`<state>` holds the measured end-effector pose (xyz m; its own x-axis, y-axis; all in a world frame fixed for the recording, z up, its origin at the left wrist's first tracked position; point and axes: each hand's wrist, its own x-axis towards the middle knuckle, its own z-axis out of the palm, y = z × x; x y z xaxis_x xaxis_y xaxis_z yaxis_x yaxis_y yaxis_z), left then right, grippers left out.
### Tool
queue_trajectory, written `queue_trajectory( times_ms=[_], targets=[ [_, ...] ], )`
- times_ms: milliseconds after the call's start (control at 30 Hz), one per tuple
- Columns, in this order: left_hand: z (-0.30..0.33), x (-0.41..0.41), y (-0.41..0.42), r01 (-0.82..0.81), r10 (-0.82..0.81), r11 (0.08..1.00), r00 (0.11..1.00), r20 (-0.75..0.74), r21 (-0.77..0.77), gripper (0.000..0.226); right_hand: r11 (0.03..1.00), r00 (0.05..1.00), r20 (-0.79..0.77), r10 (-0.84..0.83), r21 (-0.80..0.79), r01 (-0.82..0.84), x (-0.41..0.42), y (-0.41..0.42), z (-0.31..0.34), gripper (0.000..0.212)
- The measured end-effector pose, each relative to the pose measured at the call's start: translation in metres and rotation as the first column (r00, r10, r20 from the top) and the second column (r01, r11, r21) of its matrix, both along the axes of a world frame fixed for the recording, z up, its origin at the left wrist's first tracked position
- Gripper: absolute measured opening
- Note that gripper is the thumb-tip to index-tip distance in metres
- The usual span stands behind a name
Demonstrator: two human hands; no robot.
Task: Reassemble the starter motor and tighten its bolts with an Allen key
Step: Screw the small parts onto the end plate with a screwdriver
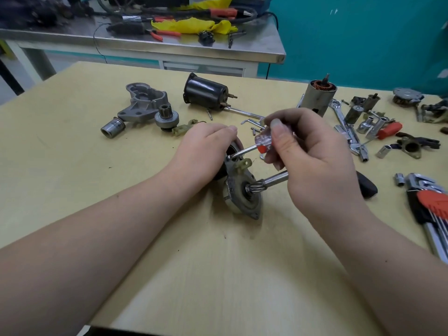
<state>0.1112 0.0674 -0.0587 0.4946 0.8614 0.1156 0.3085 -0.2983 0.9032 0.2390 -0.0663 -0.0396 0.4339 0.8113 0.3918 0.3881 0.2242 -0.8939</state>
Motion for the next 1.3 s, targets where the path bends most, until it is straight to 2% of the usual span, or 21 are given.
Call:
queue_trajectory(
  times_ms=[100, 200, 300, 400, 600, 733, 867, 1067, 1200, 1300],
  targets=[
    [-0.002, 0.001, -0.002, -0.020, 0.021, 0.999, 1.000, -0.009, 0.030, 0.042, 0.999, 0.997, 0.060, -0.044, -0.020, 0.045, 0.002, 0.002, -0.001, 0.021],
    [-0.001, 0.002, -0.002, -0.024, 0.025, 0.999, 0.999, -0.023, 0.033, 0.042, 1.000, 0.999, 0.051, 0.005, -0.030, -0.004, 0.005, 0.001, 0.001, 0.031],
    [-0.001, 0.001, -0.002, -0.029, 0.029, 1.000, 0.999, -0.020, 0.013, 0.042, 0.998, 0.995, -0.080, 0.067, -0.013, -0.068, 0.005, 0.000, 0.002, 0.032],
    [-0.001, 0.001, -0.003, -0.033, 0.033, 0.999, 0.999, -0.024, 0.016, 0.047, 0.995, 0.977, -0.197, 0.088, 0.055, -0.078, 0.002, 0.000, 0.004, 0.024],
    [-0.001, -0.001, -0.003, -0.028, 0.028, 0.999, 1.000, 0.011, 0.046, 0.040, 0.997, 0.999, -0.035, 0.016, 0.076, -0.013, 0.002, 0.000, 0.000, 0.038],
    [-0.002, -0.001, -0.003, -0.024, 0.024, 0.999, 1.000, -0.003, 0.037, 0.048, 0.997, 0.999, -0.019, 0.030, 0.068, -0.029, 0.004, -0.002, -0.003, 0.044],
    [-0.001, -0.001, -0.005, -0.029, 0.028, 0.999, 1.000, 0.009, 0.037, 0.047, 0.995, 0.999, -0.041, 0.035, 0.097, -0.031, 0.002, -0.001, -0.002, 0.034],
    [0.000, -0.002, -0.006, -0.028, 0.028, 1.000, 1.000, 0.002, 0.010, 0.054, 0.995, 0.995, 0.088, 0.035, 0.089, -0.043, 0.003, -0.001, -0.005, 0.044],
    [0.000, -0.002, -0.006, -0.032, 0.032, 0.999, 0.999, 0.015, 0.011, 0.048, 0.994, 0.998, 0.016, 0.062, 0.089, -0.063, 0.005, -0.004, -0.004, 0.032],
    [0.002, -0.002, -0.007, -0.037, 0.037, 0.999, 0.999, 0.034, -0.006, 0.047, 0.993, 0.999, 0.036, 0.019, 0.116, -0.023, 0.001, -0.002, -0.003, 0.029]
  ],
)
